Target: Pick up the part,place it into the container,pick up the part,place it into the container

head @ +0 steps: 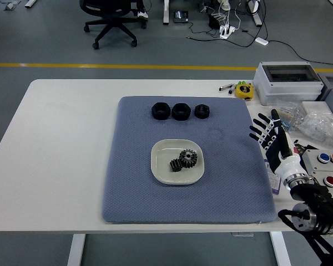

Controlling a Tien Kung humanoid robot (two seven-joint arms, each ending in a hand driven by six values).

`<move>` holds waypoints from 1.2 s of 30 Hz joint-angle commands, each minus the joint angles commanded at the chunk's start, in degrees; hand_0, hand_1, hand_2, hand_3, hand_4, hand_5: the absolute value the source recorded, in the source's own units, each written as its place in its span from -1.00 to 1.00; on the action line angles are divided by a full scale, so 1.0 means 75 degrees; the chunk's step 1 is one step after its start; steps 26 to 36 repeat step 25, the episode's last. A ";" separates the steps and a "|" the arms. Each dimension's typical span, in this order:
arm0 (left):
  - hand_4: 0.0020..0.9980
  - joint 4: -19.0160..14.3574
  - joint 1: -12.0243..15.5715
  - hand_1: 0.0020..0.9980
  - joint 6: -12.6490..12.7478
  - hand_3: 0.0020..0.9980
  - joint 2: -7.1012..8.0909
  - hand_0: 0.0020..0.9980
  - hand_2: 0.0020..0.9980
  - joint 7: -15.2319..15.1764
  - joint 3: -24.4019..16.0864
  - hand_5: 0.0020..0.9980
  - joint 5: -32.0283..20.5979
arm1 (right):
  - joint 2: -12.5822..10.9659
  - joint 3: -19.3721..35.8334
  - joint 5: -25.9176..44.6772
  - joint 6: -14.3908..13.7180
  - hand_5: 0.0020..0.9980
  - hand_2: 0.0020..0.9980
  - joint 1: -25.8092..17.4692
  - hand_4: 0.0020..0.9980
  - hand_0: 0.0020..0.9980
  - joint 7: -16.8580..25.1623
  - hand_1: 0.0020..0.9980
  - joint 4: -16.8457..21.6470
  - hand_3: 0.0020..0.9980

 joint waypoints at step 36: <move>0.22 -0.0001 -0.0006 0.31 -0.0019 0.11 -0.0003 0.36 0.30 0.0058 -0.0071 0.17 0.0169 | 0.0017 0.0022 -0.0020 -0.0076 0.58 0.62 0.0020 1.00 0.58 -0.0020 0.54 -0.0007 0.60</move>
